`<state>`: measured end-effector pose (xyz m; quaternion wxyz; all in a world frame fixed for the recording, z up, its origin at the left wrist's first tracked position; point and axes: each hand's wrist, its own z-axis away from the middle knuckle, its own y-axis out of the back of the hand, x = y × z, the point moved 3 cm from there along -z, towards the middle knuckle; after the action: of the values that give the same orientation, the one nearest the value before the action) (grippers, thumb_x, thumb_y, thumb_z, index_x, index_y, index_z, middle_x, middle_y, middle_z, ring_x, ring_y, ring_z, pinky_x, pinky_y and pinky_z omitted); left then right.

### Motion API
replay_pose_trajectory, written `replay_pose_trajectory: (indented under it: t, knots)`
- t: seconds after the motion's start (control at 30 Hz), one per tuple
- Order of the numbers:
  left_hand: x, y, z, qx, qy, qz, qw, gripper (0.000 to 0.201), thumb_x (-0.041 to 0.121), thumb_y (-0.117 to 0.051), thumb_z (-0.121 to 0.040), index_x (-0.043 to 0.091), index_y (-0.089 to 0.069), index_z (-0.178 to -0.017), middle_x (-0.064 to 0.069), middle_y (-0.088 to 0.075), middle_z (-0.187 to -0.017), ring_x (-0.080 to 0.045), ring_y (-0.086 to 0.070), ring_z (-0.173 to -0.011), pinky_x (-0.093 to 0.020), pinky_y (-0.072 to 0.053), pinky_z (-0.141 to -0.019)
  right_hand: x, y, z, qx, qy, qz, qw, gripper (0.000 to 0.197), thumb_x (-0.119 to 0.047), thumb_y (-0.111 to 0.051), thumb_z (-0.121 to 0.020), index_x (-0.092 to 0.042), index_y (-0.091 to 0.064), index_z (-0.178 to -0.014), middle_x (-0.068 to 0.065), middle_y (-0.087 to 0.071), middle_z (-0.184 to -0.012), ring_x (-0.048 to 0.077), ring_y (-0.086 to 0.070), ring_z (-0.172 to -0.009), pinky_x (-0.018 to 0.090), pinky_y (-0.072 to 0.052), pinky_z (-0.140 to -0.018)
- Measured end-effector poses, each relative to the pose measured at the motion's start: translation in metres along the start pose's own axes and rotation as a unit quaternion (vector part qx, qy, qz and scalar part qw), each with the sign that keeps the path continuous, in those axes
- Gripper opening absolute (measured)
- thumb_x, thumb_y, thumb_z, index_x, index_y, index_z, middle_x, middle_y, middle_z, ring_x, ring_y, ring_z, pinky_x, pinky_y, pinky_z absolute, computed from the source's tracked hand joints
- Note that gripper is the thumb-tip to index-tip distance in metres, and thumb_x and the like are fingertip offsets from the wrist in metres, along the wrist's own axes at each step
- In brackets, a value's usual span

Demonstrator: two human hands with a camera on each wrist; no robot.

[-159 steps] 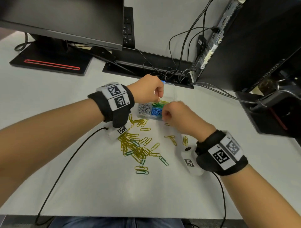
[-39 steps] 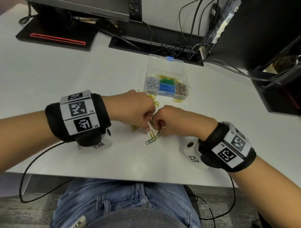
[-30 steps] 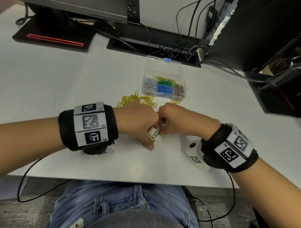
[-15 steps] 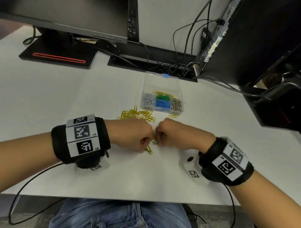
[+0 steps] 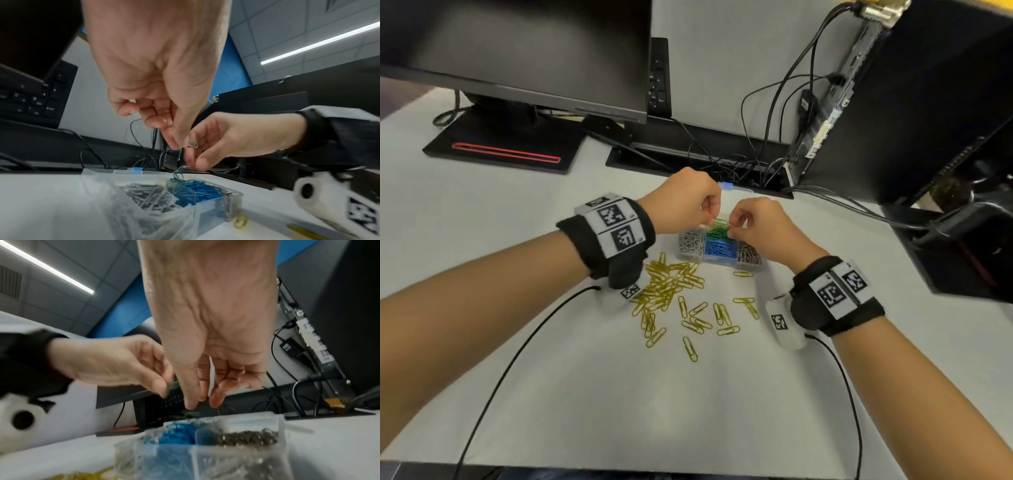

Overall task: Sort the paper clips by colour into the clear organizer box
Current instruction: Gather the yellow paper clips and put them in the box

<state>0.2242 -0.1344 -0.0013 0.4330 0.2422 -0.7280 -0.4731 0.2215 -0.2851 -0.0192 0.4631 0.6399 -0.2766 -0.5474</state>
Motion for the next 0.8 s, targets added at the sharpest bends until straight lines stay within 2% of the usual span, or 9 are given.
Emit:
replay_pose_trajectory:
  t: [0.13, 0.2, 0.27, 0.33, 0.47, 0.57, 0.67, 0.73, 0.8]
  knots:
    - [0.0, -0.018, -0.014, -0.038, 0.016, 0.003, 0.999, 0.003, 0.012, -0.071, -0.081, 0.013, -0.069, -0.082, 0.002, -0.067, -0.084, -0.011, -0.059, -0.079, -0.022, -0.042, -0.073, 0.014, 0.021, 0.027, 0.024, -0.068, 0.01, 0.997, 0.019, -0.015, -0.074, -0.08, -0.016, -0.06, -0.093, 0.002, -0.058, -0.092, 0.017, -0.052, -0.078, 0.017, -0.037, -0.055]
    - [-0.003, -0.022, -0.014, -0.054, 0.026, 0.01, 0.998, 0.01, 0.016, -0.073, -0.08, 0.014, -0.068, -0.089, 0.006, -0.064, -0.086, -0.012, -0.059, -0.084, -0.023, -0.042, -0.072, 0.019, 0.025, 0.049, -0.036, -0.139, 0.03, 0.989, 0.036, -0.016, -0.076, -0.077, -0.012, -0.06, -0.108, 0.003, -0.054, -0.103, 0.02, -0.055, -0.083, 0.021, -0.042, -0.055]
    - [-0.01, -0.017, -0.008, -0.061, 0.044, 0.011, 0.997, 0.019, 0.02, -0.073, -0.081, 0.016, -0.066, -0.099, 0.006, -0.061, -0.093, -0.012, -0.056, -0.086, -0.021, -0.038, -0.07, 0.022, 0.02, 0.072, -0.131, -0.21, 0.054, 0.967, 0.059, -0.016, -0.079, -0.073, -0.009, -0.052, -0.125, 0.005, -0.048, -0.115, 0.025, -0.058, -0.088, 0.029, -0.052, -0.065]
    - [-0.023, -0.007, 0.003, -0.088, 0.072, -0.013, 0.993, 0.03, 0.022, -0.073, -0.081, 0.017, -0.061, -0.108, 0.002, -0.06, -0.102, -0.012, -0.053, -0.084, -0.022, -0.038, -0.07, 0.019, 0.01, 0.091, -0.201, -0.237, 0.077, 0.947, 0.069, -0.017, -0.081, -0.071, -0.01, -0.045, -0.129, 0.005, -0.042, -0.115, 0.025, -0.06, -0.084, 0.033, -0.054, -0.069]
    - [-0.047, 0.009, 0.044, -0.223, 0.163, -0.068, 0.959, 0.058, 0.028, -0.082, -0.071, 0.022, -0.051, -0.12, 0.002, -0.054, -0.11, -0.014, -0.058, -0.078, -0.024, -0.044, -0.065, 0.0, -0.014, 0.099, -0.244, -0.17, 0.174, 0.939, 0.071, -0.024, -0.077, -0.075, -0.009, -0.038, -0.132, 0.012, -0.039, -0.126, 0.027, -0.058, -0.095, 0.026, -0.045, -0.066]
    - [-0.048, 0.008, 0.075, -0.309, 0.214, -0.036, 0.926, 0.063, 0.023, -0.086, -0.065, 0.02, -0.05, -0.116, 0.0, -0.052, -0.111, -0.018, -0.067, -0.067, -0.024, -0.051, -0.055, -0.024, -0.032, 0.091, -0.232, -0.099, 0.181, 0.951, 0.054, -0.014, -0.069, -0.083, -0.003, -0.042, -0.128, 0.015, -0.04, -0.128, 0.027, -0.055, -0.103, 0.025, -0.04, -0.071]
    - [-0.035, -0.006, 0.088, -0.305, 0.196, -0.006, 0.932, 0.058, 0.014, -0.085, -0.066, 0.014, -0.053, -0.114, -0.001, -0.056, -0.103, -0.015, -0.065, -0.066, -0.021, -0.05, -0.053, -0.046, -0.046, 0.08, -0.206, -0.023, 0.156, 0.966, 0.029, 0.0, -0.055, -0.088, -0.003, -0.05, -0.116, 0.011, -0.046, -0.115, 0.026, -0.051, -0.108, 0.025, -0.037, -0.074]
    - [-0.022, -0.019, 0.087, -0.282, 0.147, -0.03, 0.948, 0.053, 0.017, -0.084, -0.067, 0.014, -0.056, -0.112, 0.004, -0.056, -0.091, -0.013, -0.06, -0.074, -0.018, -0.046, -0.055, -0.056, -0.052, 0.073, -0.183, 0.019, 0.119, 0.976, 0.022, 0.003, -0.054, -0.085, -0.004, -0.056, -0.106, 0.007, -0.048, -0.106, 0.025, -0.051, -0.103, 0.027, -0.041, -0.073]
    - [-0.013, -0.029, 0.084, -0.273, 0.122, -0.017, 0.954, 0.048, 0.018, -0.083, -0.067, 0.014, -0.057, -0.106, 0.004, -0.056, -0.086, -0.013, -0.056, -0.077, -0.021, -0.045, -0.061, -0.061, -0.052, 0.067, -0.156, 0.042, 0.076, 0.984, 0.024, 0.001, -0.057, -0.083, -0.009, -0.058, -0.105, 0.006, -0.047, -0.105, 0.024, -0.052, -0.097, 0.03, -0.046, -0.075]
